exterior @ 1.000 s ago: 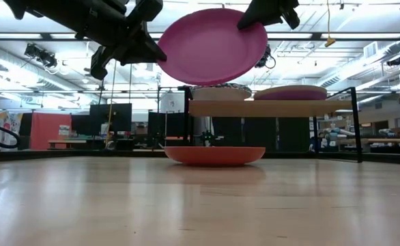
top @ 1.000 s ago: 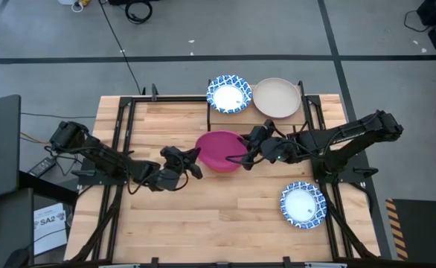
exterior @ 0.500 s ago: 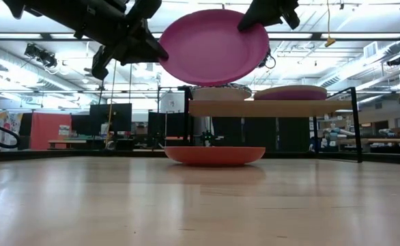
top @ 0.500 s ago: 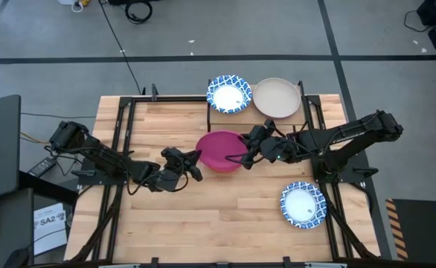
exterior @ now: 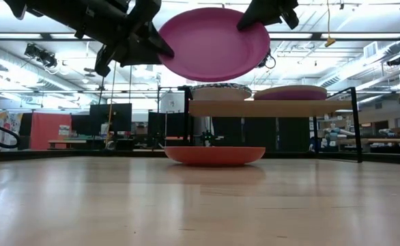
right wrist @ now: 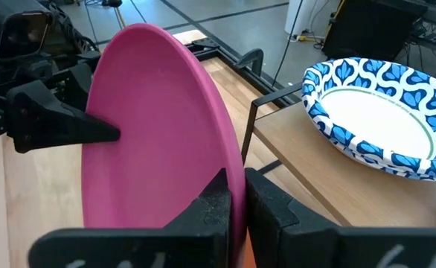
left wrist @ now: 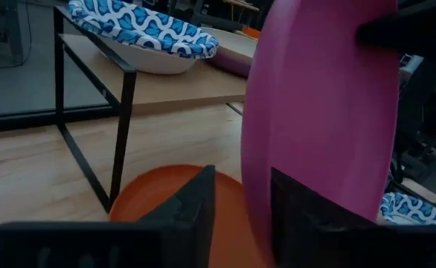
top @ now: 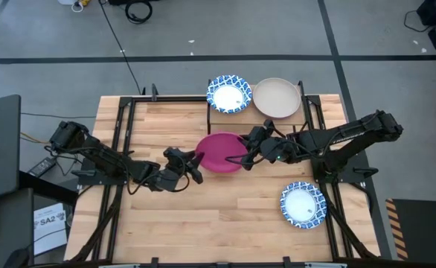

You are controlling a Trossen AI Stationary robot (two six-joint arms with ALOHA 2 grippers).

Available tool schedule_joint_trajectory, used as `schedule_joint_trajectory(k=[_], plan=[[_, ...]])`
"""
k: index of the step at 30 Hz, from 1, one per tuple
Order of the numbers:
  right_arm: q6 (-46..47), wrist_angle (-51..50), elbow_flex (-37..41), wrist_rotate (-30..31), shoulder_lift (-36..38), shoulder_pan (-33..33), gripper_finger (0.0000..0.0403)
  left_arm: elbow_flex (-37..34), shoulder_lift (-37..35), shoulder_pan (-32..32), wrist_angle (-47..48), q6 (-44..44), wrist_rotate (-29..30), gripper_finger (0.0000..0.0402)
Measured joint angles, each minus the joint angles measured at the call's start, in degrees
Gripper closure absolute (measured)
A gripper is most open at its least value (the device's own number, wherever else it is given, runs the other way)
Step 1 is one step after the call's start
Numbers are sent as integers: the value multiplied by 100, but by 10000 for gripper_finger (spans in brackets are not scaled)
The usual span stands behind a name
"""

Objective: Place and stack plates onto a shelf
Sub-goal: Stack the pink plate on top of the beige plate on the shelf

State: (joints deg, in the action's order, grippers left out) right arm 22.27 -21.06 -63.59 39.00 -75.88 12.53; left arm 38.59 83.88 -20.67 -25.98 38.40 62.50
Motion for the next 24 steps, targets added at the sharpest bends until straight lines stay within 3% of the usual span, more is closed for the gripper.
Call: schedule_joint_trajectory(k=[9, 24], plan=[[-23, -56, 6, -127, 301, -130, 370, 9, 0, 5, -61, -6, -243, 232], [-8, -492, 2, -601, 1599, -921, 378, -17, 8, 3, 199, -33, -476, 228]])
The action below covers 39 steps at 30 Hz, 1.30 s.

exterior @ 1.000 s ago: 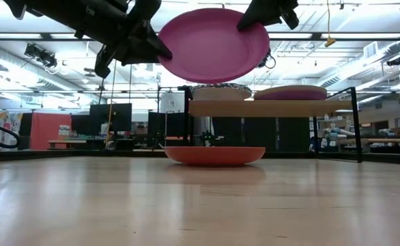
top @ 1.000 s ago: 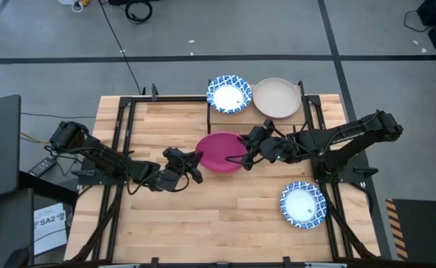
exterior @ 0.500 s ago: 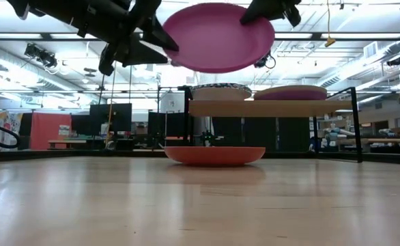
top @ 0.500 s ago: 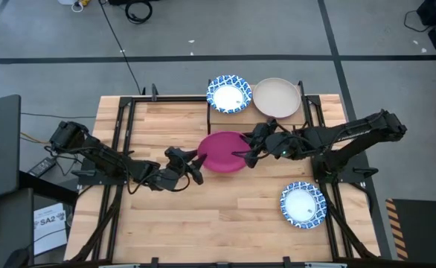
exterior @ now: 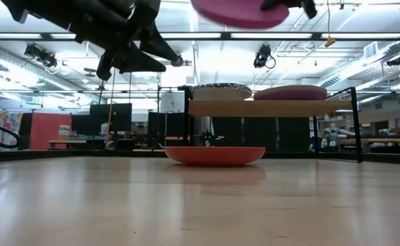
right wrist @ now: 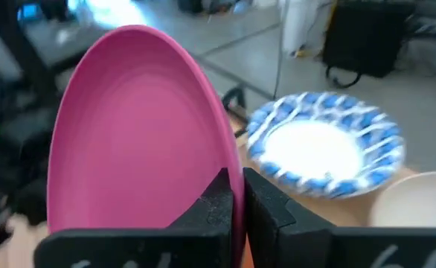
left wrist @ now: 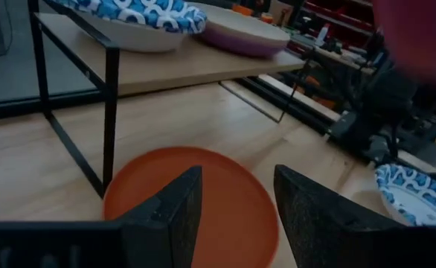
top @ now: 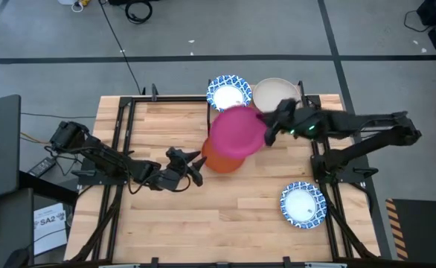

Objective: Place and stack plates onto a shelf
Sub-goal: Stack the pink plate on top of the beige plate on the shelf

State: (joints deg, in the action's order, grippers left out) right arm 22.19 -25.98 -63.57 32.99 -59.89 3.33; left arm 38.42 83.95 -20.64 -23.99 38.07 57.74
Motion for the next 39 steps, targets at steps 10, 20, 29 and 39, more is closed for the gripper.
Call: schedule_joint_trajectory(k=[10, 20, 29, 39], plan=[[-133, -105, -9, 41, 1143, -1049, 380, -1, 6, -2, -44, 3, -40, 228], [20, -725, -9, 499, 1676, -2255, 380, 4, 6, -2, -50, 8, -63, 228], [891, -1678, -7, 348, 1640, -3544, 380, 4, 6, -2, -55, 10, -63, 228], [1173, -1803, -7, -747, 1010, -4642, 380, 6, 8, -2, -55, 10, -63, 228]])
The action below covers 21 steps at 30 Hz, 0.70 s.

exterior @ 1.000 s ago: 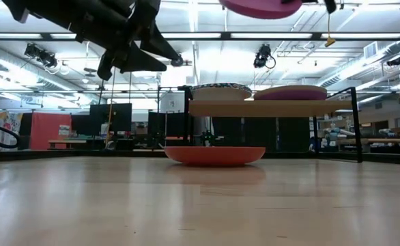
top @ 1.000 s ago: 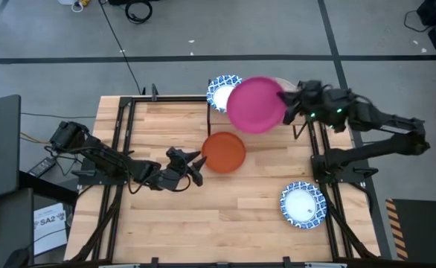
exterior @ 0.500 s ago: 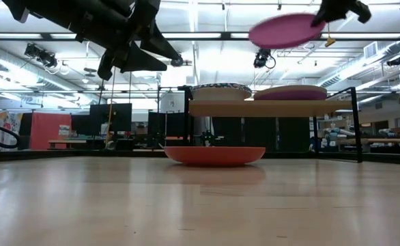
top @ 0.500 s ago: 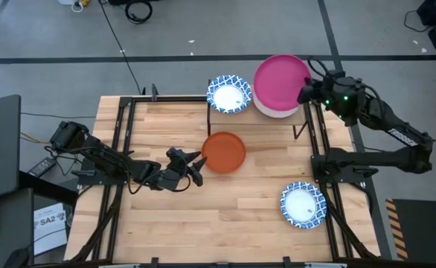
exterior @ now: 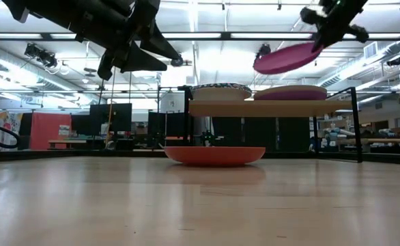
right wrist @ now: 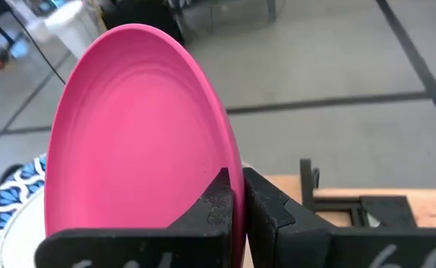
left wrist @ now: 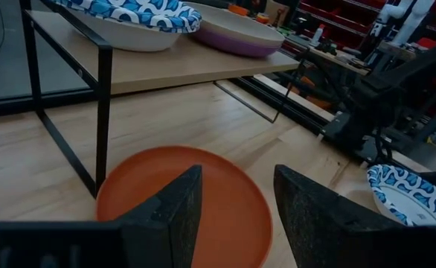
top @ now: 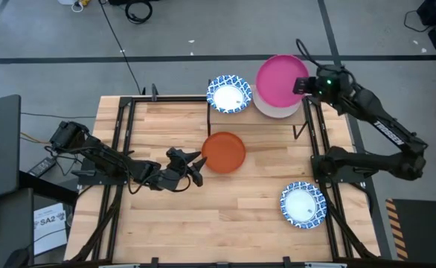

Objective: Place and stack plates onto a shelf
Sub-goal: Stack the pink plate on top of the beige plate on the shelf

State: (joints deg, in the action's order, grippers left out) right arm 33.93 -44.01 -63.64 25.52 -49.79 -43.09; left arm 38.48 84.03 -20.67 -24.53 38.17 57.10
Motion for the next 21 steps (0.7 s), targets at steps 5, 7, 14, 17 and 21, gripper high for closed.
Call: schedule_joint_trajectory(k=[5, 7, 14, 17, 21], plan=[[16, 9, 0, -419, -389, -353, 380, 0, 0, 0, -2, 0, 0, 228], [49, 5, 0, -478, -499, -459, 380, 0, 0, 0, -2, 0, 0, 228], [103, -49, 0, -813, -750, -659, 378, 7, 0, 0, -2, 0, 0, 228], [101, -124, 0, -873, -845, -705, 372, 7, 0, -1, -2, 0, 0, 228], [101, -287, 0, -896, -935, -746, 370, 7, 2, 0, -2, 0, 0, 228]])
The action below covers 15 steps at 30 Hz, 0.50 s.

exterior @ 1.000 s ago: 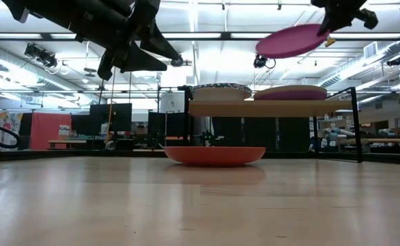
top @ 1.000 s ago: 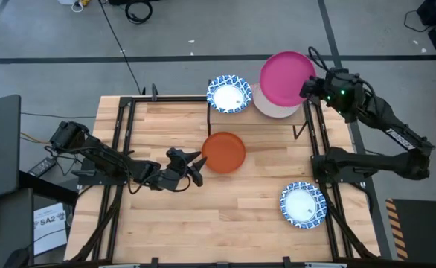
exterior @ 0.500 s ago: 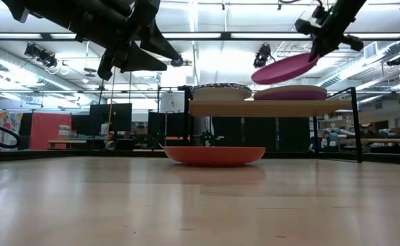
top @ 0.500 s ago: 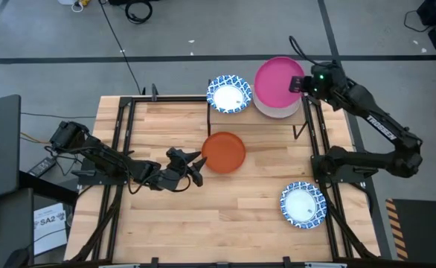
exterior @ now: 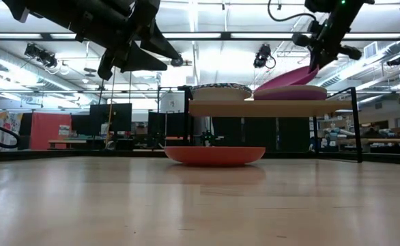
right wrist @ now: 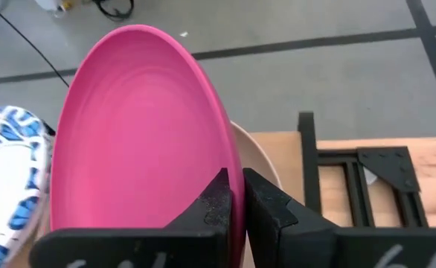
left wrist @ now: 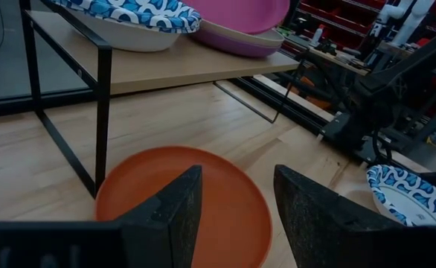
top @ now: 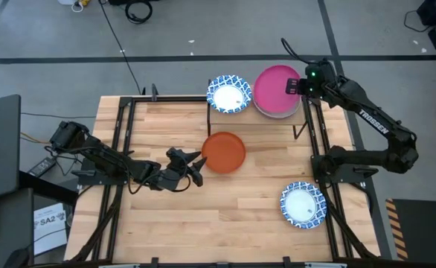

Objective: Place and stack plates onto a shelf
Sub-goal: Stack the pink plate on top of the beige plate on the shelf

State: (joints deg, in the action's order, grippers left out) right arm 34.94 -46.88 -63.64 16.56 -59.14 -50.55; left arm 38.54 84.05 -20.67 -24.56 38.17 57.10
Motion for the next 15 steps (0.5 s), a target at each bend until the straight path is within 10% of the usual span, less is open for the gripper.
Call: schedule_joint_trajectory(k=[15], plan=[[46, -33, 2, 15, -52, -6, 361, 0, 0, 0, 0, 0, 0, 228]])
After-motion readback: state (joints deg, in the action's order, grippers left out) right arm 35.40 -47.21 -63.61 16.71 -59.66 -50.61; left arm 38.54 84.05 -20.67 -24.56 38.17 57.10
